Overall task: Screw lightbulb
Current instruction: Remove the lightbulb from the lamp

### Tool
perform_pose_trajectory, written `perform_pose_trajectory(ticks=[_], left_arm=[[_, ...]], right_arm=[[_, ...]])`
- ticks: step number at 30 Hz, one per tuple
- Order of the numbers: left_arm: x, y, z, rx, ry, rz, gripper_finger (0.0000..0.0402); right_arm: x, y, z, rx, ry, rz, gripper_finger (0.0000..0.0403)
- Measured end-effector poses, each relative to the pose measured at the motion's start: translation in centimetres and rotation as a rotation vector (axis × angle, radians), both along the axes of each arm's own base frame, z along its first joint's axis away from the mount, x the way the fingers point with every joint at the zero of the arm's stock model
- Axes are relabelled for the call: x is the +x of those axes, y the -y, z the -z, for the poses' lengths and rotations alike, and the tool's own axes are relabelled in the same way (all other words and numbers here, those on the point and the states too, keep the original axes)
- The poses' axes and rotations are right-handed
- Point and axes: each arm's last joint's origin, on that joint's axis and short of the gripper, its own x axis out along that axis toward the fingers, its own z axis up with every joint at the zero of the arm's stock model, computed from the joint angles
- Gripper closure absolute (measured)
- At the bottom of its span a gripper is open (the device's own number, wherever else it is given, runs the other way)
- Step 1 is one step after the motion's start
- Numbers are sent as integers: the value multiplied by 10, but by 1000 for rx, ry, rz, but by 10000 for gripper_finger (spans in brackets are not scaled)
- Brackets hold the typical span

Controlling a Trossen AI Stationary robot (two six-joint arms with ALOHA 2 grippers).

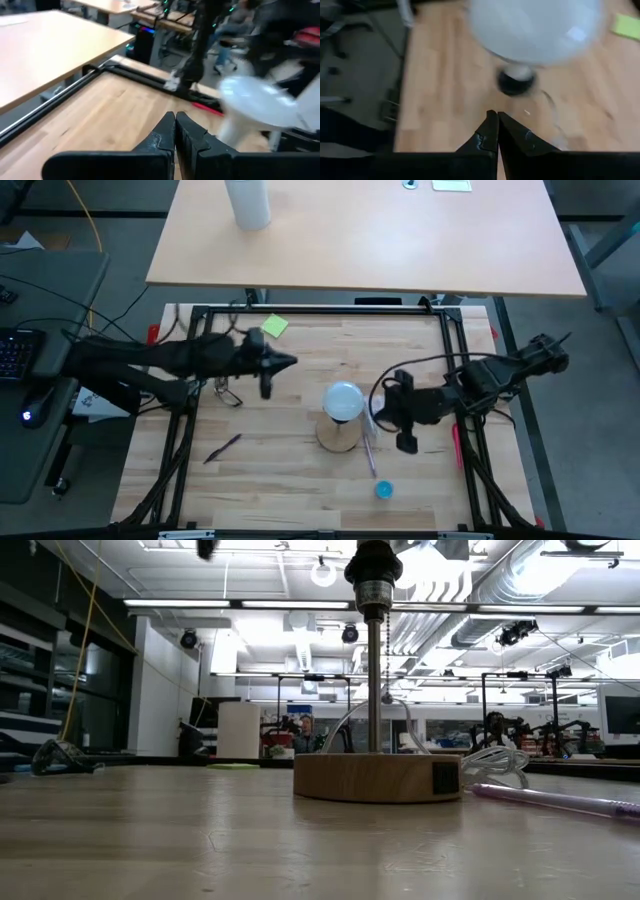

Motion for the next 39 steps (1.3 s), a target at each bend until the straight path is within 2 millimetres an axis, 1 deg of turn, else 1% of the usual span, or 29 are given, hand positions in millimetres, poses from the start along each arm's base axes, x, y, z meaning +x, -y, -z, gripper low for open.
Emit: perform_pose_trajectory(ticks=[2, 4, 6, 9, 12, 15, 19, 28, 33, 39], left_arm=[[14, -9, 8, 7, -25, -3, 402], [30, -17, 16, 14, -13, -14, 401], [49, -22, 22, 16, 35, 9, 401], [73, -24, 31, 4, 125, 91, 402], [88, -23, 41, -13, 155, 133, 401], [95, -20, 49, -49, 154, 144, 402], [98, -13, 52, -66, 158, 171, 401], [97, 12, 47, -142, 196, 253, 401], [85, 24, 40, -155, 168, 292, 401], [64, 23, 30, -151, 97, 292, 401]], right_arm=[[8, -6, -1, 20, 49, -30, 403], [16, -12, 0, 30, 88, -44, 403], [25, -17, 2, 30, 120, -56, 403], [37, -23, 6, 31, 152, -69, 403], [44, -27, 8, 40, 177, -74, 403], [47, -28, 7, 47, 205, -71, 403], [48, -25, 7, -14, 226, -13, 403], [50, -18, 9, -35, 193, -29, 403], [47, -18, 11, -40, 161, -46, 403], [38, -12, 9, -79, 130, -24, 403]])
